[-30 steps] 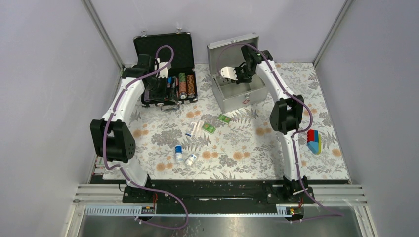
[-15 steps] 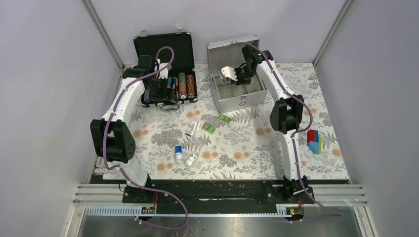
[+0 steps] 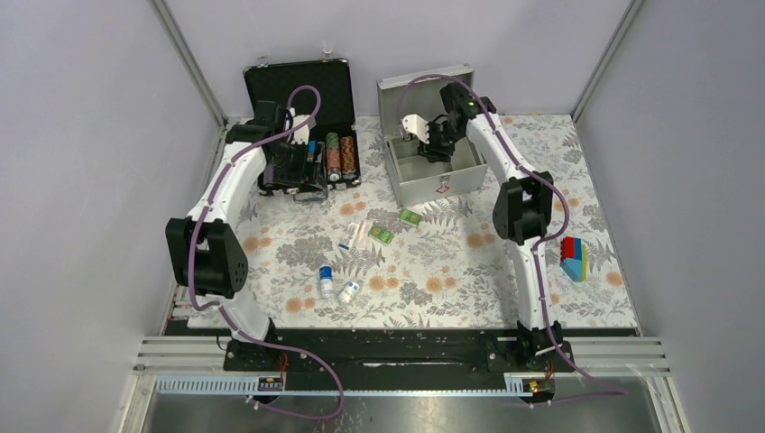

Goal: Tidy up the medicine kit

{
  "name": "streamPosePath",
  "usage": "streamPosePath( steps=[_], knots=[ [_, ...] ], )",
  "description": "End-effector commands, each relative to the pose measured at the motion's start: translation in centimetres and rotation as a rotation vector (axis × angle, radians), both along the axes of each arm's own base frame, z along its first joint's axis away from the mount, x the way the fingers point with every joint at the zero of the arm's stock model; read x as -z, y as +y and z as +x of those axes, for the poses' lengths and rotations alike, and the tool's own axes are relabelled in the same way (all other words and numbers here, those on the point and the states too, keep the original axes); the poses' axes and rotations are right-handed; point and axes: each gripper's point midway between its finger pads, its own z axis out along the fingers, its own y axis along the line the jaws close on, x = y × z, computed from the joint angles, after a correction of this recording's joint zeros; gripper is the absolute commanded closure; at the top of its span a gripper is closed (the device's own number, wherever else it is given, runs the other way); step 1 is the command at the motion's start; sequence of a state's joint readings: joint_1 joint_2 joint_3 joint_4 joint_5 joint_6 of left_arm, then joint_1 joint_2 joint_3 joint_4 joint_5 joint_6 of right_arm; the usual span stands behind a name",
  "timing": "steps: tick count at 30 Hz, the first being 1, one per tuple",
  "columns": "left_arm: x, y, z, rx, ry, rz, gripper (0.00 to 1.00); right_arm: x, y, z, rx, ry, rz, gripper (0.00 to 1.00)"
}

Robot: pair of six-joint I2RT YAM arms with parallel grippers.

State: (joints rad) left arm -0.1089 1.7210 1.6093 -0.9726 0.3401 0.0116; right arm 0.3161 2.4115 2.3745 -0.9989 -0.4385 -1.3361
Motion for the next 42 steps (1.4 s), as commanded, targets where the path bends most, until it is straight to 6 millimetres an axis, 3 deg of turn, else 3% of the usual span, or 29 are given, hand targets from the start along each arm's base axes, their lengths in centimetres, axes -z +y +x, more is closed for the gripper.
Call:
streamPosePath(
  steps=[1, 4, 11, 13, 16, 20, 24, 27, 29, 33, 35, 38, 42],
  knots=[
    [-1.3, 0.0, 0.4, 0.01, -0.056, 0.003, 0.24, -4.3, 1.3, 0.8, 0.082, -0.071, 0.11, 0.46],
    [-1.3, 0.0, 0.5, 0.009, -0.054, 0.0, 0.24, -5.4, 1.9, 1.3, 0.142, -0.047, 0.17, 0.46],
    [-1.4, 0.0, 0.0, 0.013, -0.055, 0.004, 0.24, -10.4, 3.5, -2.0, 0.145, 0.042, 0.342, 0.42],
    [-1.2, 0.1, 0.0, 0.014, -0.052, 0.004, 0.24, -11.1, 3.4, -1.3, 0.259, 0.054, 0.379, 0.43],
    [-1.3, 0.0, 0.1, 0.013, -0.054, 0.002, 0.24, -12.1, 2.9, 1.4, 0.545, 0.073, 0.477, 0.47],
    [-1.6, -0.1, 0.5, 0.013, -0.061, 0.0, 0.24, -11.5, 1.1, 3.4, 0.937, 0.115, 0.57, 0.47],
    [-1.4, 0.0, 0.4, 0.013, -0.056, 0.001, 0.24, -8.6, -0.6, 3.2, 1.111, 0.139, 0.526, 0.47],
    [-1.3, 0.1, 0.4, 0.01, -0.055, 0.008, 0.24, -7.5, -0.7, 2.6, 1.119, 0.172, 0.5, 0.49],
    [-1.3, 0.2, 0.2, 0.004, -0.054, 0.014, 0.24, -9.1, 0.4, 1.7, 1.034, 0.2, 0.533, 0.5],
    [-0.3, 0.4, -0.8, -0.014, -0.025, 0.017, 0.24, -14.6, 3.2, -2.0, 0.789, 0.268, 0.646, 0.51],
    [0.8, 0.4, -1.7, -0.015, 0.004, 0.016, 0.24, -15.7, 3.7, -4.2, 0.72, 0.3, 0.66, 0.5],
    [2.3, 0.2, -2.9, -0.051, 0.058, -0.007, 0.24, -14.7, 3.8, -8.2, 0.6, 0.345, 0.629, 0.47],
    [4.5, 0.3, -3.9, -0.073, 0.11, 0.005, 0.25, -10.1, 2.3, -13.8, 0.519, 0.365, 0.516, 0.43]
  ],
)
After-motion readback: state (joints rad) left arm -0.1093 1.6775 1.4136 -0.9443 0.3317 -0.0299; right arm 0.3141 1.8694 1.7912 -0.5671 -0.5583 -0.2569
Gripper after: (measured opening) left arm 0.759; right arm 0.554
